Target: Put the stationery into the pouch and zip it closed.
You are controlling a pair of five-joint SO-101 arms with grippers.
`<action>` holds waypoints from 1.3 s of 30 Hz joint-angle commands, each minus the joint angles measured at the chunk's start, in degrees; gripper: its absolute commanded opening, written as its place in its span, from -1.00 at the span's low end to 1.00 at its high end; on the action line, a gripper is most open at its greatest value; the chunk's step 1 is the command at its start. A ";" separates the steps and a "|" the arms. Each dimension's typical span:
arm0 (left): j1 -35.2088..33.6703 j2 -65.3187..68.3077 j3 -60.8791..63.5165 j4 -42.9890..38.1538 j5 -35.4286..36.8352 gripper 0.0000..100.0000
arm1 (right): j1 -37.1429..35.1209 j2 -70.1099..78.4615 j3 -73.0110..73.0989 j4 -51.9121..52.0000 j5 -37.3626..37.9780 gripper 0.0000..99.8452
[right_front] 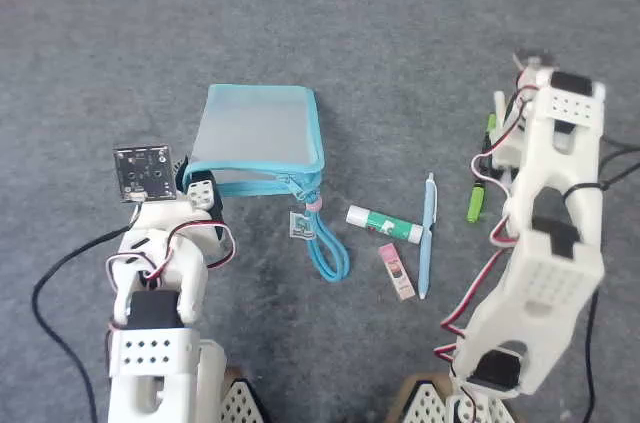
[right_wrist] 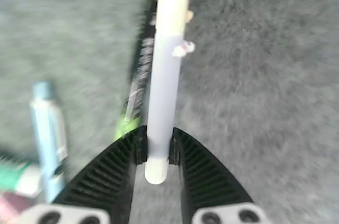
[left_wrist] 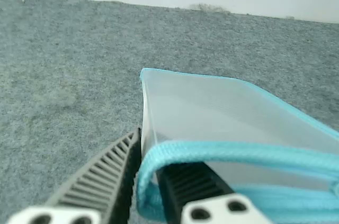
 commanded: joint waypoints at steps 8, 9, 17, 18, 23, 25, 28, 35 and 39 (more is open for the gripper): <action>-0.53 -0.44 -1.01 -2.29 0.97 -0.98 | -14.81 -31.87 -0.18 16.66 6.59 -0.99; -0.53 -0.44 -1.01 -2.29 0.97 -0.98 | -16.48 -34.68 0.97 16.92 7.12 -0.99; -0.62 -0.44 -0.92 -2.29 0.97 -0.98 | -32.75 -60.97 19.69 16.75 9.49 -0.99; -0.62 -0.44 -0.92 -2.29 0.97 -0.98 | -34.95 -64.48 22.51 16.75 10.11 -0.99; -0.70 -0.35 -0.57 -4.40 0.97 -0.98 | -43.74 -75.65 35.96 16.75 10.46 -0.99; -0.70 -0.35 -0.22 -4.84 0.97 -0.98 | -46.20 -77.58 39.47 16.66 10.46 -0.99; -0.70 -0.35 -0.22 -4.75 0.97 -0.98 | -50.51 -80.13 42.37 16.66 10.46 -0.99; -0.62 -0.35 -0.22 -4.48 0.88 -0.98 | -53.93 -80.48 43.60 15.08 7.74 -0.99; -0.44 -0.35 -0.22 -4.48 0.62 -0.98 | -53.67 -76.62 43.43 11.65 6.24 -0.99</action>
